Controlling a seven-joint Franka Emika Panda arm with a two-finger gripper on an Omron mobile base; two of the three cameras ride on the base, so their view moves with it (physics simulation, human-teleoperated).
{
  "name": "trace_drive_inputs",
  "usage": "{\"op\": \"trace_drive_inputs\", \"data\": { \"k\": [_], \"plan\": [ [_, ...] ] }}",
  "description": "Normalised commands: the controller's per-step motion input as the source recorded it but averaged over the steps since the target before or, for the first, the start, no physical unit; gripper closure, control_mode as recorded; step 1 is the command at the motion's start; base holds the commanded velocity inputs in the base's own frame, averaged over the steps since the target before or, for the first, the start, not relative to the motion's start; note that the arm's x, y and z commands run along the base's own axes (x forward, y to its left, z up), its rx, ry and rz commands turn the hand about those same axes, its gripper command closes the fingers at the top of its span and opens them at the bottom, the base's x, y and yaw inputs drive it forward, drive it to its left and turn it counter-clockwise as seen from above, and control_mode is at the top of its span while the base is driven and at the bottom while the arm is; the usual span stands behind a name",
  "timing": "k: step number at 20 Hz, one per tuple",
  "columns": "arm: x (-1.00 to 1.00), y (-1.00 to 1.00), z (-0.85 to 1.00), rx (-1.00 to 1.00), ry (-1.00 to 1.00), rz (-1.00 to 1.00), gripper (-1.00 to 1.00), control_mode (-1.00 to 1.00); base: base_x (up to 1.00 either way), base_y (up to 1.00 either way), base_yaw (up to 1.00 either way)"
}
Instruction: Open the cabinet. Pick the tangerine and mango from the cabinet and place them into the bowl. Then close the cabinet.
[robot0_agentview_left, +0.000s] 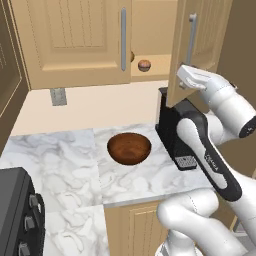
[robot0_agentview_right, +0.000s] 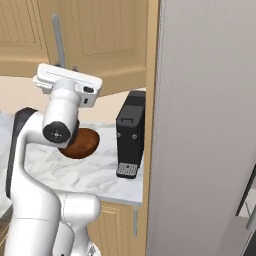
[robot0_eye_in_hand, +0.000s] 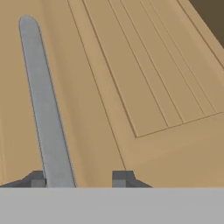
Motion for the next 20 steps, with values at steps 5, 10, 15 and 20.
{"op": "trace_drive_inputs", "data": {
  "k": [5, 10, 15, 20],
  "plan": [
    [-0.19, -1.00, 0.44, 0.11, 0.00, 0.07, 1.00, -1.00, 0.00, 0.00, 0.00],
    [-0.03, -0.99, 0.34, 0.18, 0.00, 0.10, 1.00, -1.00, 0.00, 0.00, 0.00],
    [-0.35, -0.17, -0.06, 0.00, -0.05, 0.00, -1.00, -1.00, 0.00, 0.00, 0.00],
    [-1.00, -0.66, -0.26, 0.00, -0.17, -0.03, -1.00, -1.00, 0.00, 0.00, 0.00]
  ]
}}
